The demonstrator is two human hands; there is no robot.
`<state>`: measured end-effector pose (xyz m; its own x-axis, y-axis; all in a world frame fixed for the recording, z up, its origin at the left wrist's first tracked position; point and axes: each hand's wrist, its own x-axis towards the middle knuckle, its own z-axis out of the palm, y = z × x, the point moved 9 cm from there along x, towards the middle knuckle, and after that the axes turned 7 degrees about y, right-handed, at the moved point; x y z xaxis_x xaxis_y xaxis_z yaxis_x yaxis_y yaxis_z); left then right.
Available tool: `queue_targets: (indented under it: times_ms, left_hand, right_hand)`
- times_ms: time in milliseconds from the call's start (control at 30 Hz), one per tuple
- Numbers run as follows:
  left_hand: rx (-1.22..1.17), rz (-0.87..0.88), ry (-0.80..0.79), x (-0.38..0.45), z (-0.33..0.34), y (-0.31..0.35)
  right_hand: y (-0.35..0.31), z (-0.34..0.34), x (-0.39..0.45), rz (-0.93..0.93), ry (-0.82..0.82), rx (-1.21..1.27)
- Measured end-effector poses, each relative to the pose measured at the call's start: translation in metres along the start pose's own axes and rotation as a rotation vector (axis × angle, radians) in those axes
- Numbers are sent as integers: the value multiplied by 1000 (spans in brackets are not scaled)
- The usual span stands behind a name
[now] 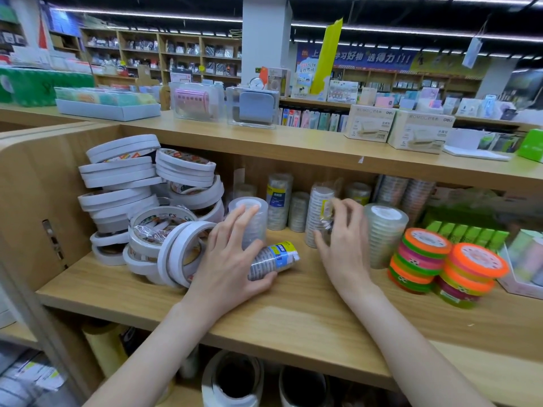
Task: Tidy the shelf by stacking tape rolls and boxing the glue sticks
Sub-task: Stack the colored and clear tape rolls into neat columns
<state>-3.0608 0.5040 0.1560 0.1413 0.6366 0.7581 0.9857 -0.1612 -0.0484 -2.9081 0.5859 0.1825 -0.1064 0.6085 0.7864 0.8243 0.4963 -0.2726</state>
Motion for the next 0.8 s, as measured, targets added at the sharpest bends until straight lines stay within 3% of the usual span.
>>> queue_targets:
  times_ms: [67, 133, 200, 400, 600, 800]
  left_hand:
    - [4, 1, -1, 0, -1, 0]
    - [0, 3, 9, 0, -2, 1]
    - [-12, 2, 19, 0, -2, 1]
    - [-22, 2, 17, 0, -1, 1]
    - [-10, 4, 9, -1, -1, 0]
    - [2, 2, 0, 0, 0, 1]
  right_hand:
    - [-16, 2, -9, -164, -29, -110]
    - [-17, 17, -15, -203, -182, -192]
    - [-5, 35, -21, -138, -352, -263]
    - [18, 52, -16, 38, -498, -372]
    - [22, 48, -13, 162, -617, -188]
    - [-14, 22, -10, -52, -478, 126]
